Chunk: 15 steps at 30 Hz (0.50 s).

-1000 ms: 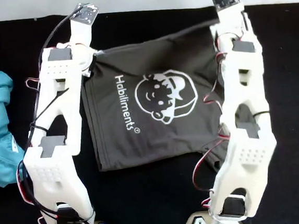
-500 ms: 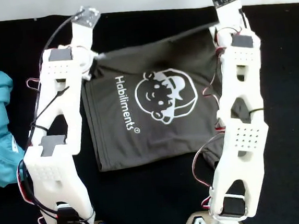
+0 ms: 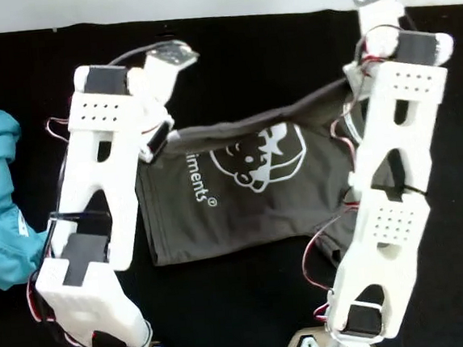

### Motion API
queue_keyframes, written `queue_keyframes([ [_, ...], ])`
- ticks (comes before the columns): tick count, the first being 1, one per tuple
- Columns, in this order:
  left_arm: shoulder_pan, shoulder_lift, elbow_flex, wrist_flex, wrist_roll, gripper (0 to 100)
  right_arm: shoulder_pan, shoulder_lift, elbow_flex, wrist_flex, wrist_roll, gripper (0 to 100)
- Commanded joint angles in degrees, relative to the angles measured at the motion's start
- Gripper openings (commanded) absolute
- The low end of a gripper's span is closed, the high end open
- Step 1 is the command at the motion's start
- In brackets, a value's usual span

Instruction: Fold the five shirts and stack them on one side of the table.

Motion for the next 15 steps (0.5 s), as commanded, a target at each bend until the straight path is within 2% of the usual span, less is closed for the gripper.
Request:
queue_keyframes([
  [1, 0.31, -4.53, -0.40, 3.69, -1.41, 1, 3.65, -7.60, 4.79, 1.10, -0.18, 0.6],
  [8, 1.98, -10.33, 14.11, 3.43, -1.49, 1, 5.49, -29.85, 45.41, -0.57, 0.18, 0.6],
  [12, 1.71, -13.67, 25.89, -3.43, -1.49, 1, 7.52, -39.08, 65.45, -8.84, 0.18, 0.6],
  [15, 2.51, -16.57, 34.07, -7.12, -1.49, 1, 9.54, -44.35, 78.02, -14.20, 3.52, 0.6],
])
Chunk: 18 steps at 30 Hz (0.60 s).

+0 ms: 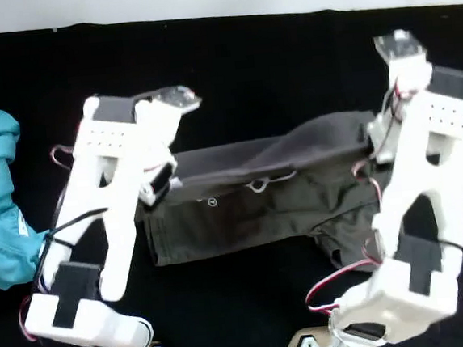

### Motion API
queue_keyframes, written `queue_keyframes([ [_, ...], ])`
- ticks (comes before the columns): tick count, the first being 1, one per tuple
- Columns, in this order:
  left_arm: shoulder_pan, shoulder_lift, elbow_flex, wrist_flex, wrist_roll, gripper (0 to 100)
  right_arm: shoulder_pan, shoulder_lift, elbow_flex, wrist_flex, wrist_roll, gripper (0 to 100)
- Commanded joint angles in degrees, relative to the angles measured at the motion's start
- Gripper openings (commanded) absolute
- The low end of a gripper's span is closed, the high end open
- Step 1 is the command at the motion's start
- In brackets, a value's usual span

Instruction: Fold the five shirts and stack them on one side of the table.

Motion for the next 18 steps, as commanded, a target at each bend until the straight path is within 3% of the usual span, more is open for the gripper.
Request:
queue_keyframes([
  [1, 1.54, -5.32, 8.48, -4.48, -0.53, 1, 3.21, -8.48, 15.87, -6.20, 3.69, 0.6],
  [8, 2.15, -9.27, 21.23, -12.22, -0.53, 1, 6.02, -15.69, 31.69, -14.02, 8.35, 0.6],
  [18, 7.87, -9.01, 25.98, -16.62, -0.18, 1, 9.89, -16.31, 33.98, -15.78, 13.54, 0.6],
])
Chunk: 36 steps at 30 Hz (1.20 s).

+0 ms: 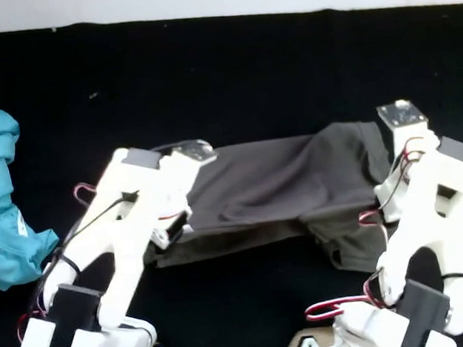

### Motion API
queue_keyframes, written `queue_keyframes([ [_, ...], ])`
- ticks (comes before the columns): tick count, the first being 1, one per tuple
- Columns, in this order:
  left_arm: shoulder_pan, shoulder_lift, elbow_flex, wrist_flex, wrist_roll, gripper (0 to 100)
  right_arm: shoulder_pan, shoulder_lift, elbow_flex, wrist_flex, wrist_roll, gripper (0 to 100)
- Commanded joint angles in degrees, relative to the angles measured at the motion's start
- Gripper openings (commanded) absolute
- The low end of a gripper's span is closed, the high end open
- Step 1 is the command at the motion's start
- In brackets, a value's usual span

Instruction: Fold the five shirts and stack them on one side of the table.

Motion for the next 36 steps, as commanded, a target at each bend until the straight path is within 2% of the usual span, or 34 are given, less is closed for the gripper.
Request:
queue_keyframes([
  [1, 1.80, -1.71, 0.04, -1.14, -0.18, 1, 2.15, -1.19, -0.04, -0.75, 2.11, 0.6],
  [10, 2.15, -1.71, -0.22, -0.97, -0.09, 1, 5.41, 1.19, -0.04, -0.57, 3.60, 0.6],
  [14, 1.63, -2.24, -0.40, -0.53, 1.67, 8, 4.97, 0.92, -0.04, 0.04, 3.96, 1.0],
  [16, 1.63, -2.24, -0.48, 0.79, 1.58, 12, 4.35, 0.75, -0.13, 1.71, 4.04, 3.7],
  [19, 1.63, -2.24, -0.84, 2.29, 1.49, 13, 3.30, 0.66, -0.40, 4.70, 4.04, 13.6],
  [21, 1.63, -2.24, -3.38, 5.45, 0.09, 13, 2.77, 0.66, -0.66, 6.29, 4.04, 17.6],
  [28, 1.54, -2.24, -24.66, 20.66, -1.23, 13, 3.21, -5.14, -6.11, 11.38, 3.87, 17.6],
  [32, -1.10, -1.63, -33.10, 21.71, -1.23, 13, 2.59, -11.12, -10.07, 15.16, 3.69, 17.6],
  [36, -2.77, -1.45, -31.08, 16.97, -1.05, 13, 0.40, -12.97, -9.89, 13.58, 3.25, 17.6],
])
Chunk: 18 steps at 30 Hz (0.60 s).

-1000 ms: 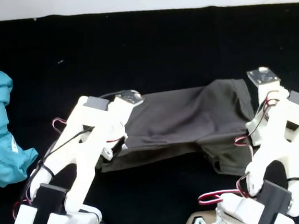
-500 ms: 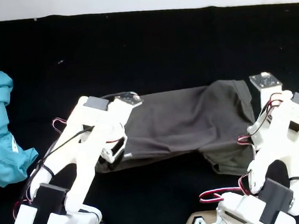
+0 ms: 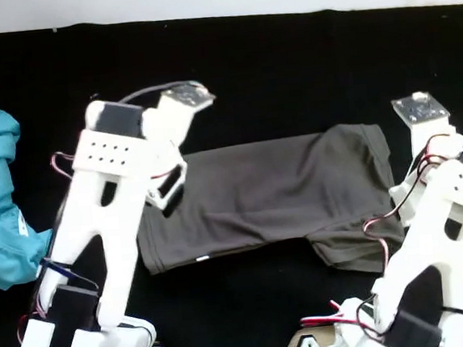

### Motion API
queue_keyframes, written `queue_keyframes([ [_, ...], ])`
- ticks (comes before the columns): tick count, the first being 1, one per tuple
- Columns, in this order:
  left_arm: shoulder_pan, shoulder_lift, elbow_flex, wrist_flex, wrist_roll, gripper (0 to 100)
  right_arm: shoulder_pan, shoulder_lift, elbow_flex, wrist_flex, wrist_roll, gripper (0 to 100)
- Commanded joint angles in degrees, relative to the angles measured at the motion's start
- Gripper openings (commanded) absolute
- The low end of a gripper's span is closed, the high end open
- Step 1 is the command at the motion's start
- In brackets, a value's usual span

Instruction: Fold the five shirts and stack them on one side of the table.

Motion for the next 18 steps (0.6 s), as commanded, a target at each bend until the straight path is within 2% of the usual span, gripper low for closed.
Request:
queue_keyframes([
  [1, -1.19, -1.01, 2.15, -6.07, -0.18, 12, -3.12, -1.54, -1.98, -2.42, -1.32, 16.7],
  [4, -2.33, 3.03, 8.66, -16.18, 0.53, 0, -6.90, 2.24, -2.07, -10.15, -8.09, 3.9],
  [5, -2.95, 5.23, 9.98, -19.52, 2.46, 2, -8.31, 4.18, -2.42, -12.44, -10.64, 0.0],
  [8, -3.56, 13.49, 8.48, -25.49, 6.42, 1, -12.44, 11.56, -4.44, -18.15, -15.47, 3.2],
  [13, -3.74, 27.91, -4.97, -26.73, 11.16, 1, -14.55, 26.68, -10.95, -25.01, -16.70, 3.2],
  [18, -7.52, 41.54, -19.65, -26.20, 12.22, 1, -12.00, 42.07, -20.62, -26.59, -16.62, 3.2],
])
